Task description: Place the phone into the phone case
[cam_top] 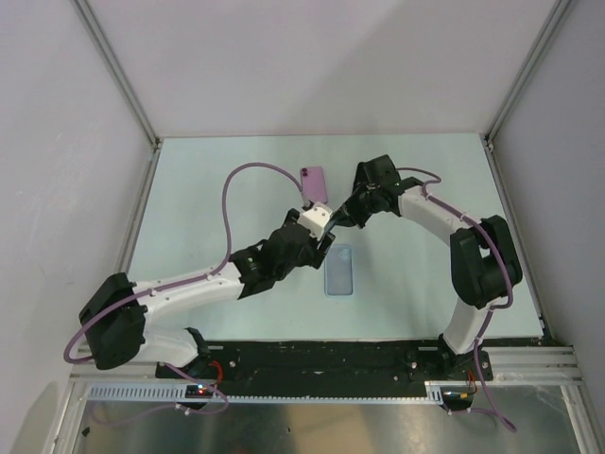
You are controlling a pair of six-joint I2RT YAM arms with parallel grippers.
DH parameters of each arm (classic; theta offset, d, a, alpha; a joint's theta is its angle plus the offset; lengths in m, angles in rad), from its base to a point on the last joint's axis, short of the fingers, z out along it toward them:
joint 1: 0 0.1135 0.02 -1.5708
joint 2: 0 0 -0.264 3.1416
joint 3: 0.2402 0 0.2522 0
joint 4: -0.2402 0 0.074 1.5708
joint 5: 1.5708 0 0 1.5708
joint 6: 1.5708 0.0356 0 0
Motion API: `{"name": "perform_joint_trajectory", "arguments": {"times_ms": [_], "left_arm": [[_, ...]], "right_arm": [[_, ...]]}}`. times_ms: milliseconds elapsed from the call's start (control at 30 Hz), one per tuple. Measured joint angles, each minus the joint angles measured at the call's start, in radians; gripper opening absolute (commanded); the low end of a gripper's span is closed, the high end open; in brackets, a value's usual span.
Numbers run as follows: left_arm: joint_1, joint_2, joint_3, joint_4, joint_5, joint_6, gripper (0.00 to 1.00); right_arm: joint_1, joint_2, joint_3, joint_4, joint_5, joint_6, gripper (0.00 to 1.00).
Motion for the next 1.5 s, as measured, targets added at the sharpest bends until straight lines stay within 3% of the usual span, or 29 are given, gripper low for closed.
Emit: {"name": "perform_joint_trajectory", "arguments": {"times_ms": [267,533,700,867,1067,1133,1200,1333,1500], "left_arm": [[-0.008,0.017,-0.002,0.042,-0.011,0.088,0.69],[-0.037,0.030,-0.014,0.095,-0.075,0.192,0.52],[-0.071,0.062,-0.014,0.125,-0.131,0.257,0.34],[-0.096,0.086,-0.014,0.151,-0.177,0.331,0.06],[-0.106,0.097,-0.014,0.156,-0.196,0.373,0.00],[-0.098,0.097,-0.014,0.152,-0.198,0.355,0.00],[-0.082,0.097,-0.014,0.146,-0.187,0.320,0.00],[-0.028,0.094,-0.014,0.129,-0.104,0.227,0.00],[0.110,0.066,-0.008,0.077,0.130,0.034,0.00]], "right_arm": [[-0.011,0.002,0.041,-0.042,-0.074,0.001,0.00],[-0.020,0.038,0.069,-0.069,-0.150,-0.018,0.00],[-0.026,0.058,0.074,-0.082,-0.179,-0.034,0.00],[-0.032,0.062,0.080,-0.091,-0.195,-0.039,0.02],[-0.037,0.064,0.081,-0.095,-0.206,-0.061,0.64],[-0.043,0.060,0.081,-0.079,-0.212,-0.078,0.79],[-0.053,0.053,0.081,-0.069,-0.204,-0.101,0.87],[-0.095,-0.002,0.070,-0.041,-0.173,-0.158,0.93],[-0.187,-0.146,-0.043,0.103,-0.148,-0.253,0.96]]}}
